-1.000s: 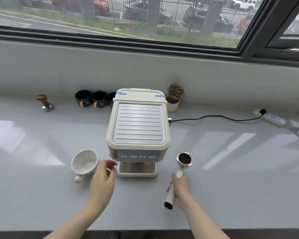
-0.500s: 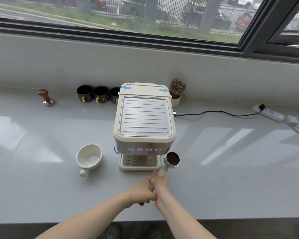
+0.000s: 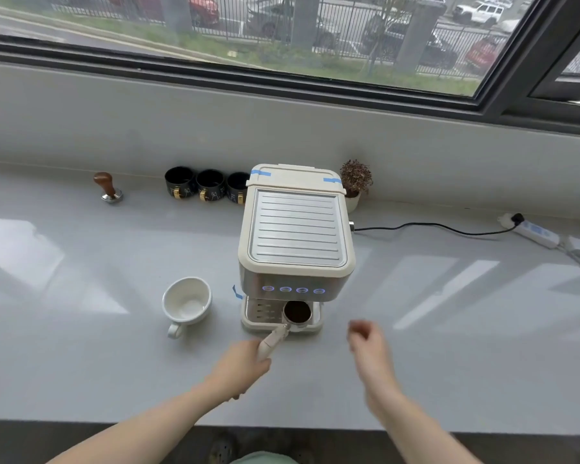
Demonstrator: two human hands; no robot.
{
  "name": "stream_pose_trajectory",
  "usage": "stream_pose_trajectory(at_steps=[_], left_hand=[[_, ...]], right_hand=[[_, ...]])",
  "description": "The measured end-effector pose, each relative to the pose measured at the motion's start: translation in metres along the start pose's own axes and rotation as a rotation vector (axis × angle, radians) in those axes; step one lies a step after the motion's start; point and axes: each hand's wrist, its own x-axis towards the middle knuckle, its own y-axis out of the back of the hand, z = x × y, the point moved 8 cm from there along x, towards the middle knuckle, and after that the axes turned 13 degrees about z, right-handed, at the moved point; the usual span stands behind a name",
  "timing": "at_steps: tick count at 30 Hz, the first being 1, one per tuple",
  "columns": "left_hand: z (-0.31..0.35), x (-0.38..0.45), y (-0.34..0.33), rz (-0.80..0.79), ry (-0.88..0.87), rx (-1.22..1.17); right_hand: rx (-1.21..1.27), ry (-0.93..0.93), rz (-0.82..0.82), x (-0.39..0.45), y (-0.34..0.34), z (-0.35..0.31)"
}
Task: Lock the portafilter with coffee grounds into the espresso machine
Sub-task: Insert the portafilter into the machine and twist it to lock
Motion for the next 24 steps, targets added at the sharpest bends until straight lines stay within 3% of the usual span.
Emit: stream_pose_trajectory(at_steps=[3,7,13,20,24], left_hand=[[-0.015,0.004,0.012,0.015,0.005,-0.019],[-0.024,0.013,0.024,0.065,0.045,-0.103],[-0.009,0.021,0.046,0.12,0.002,-0.212],[0.0,0.035,0.061,0.125,-0.016,-0.205],[-0.002,0.045,0.068,0.138,-0.017,-0.189]], right_hand=[[-0.031,0.433,0.194,0.018,0.03,-0.111],[-0.244,0.838,0.157,0.018,-0.015,-0.209],[-0.558,0.807,0.103,0.049,-0.08,-0.206],[-0.726,0.939,0.086,0.034,-0.085,-0.208],[-0.682,0.905,0.043,0.038,-0.083,-0.203]])
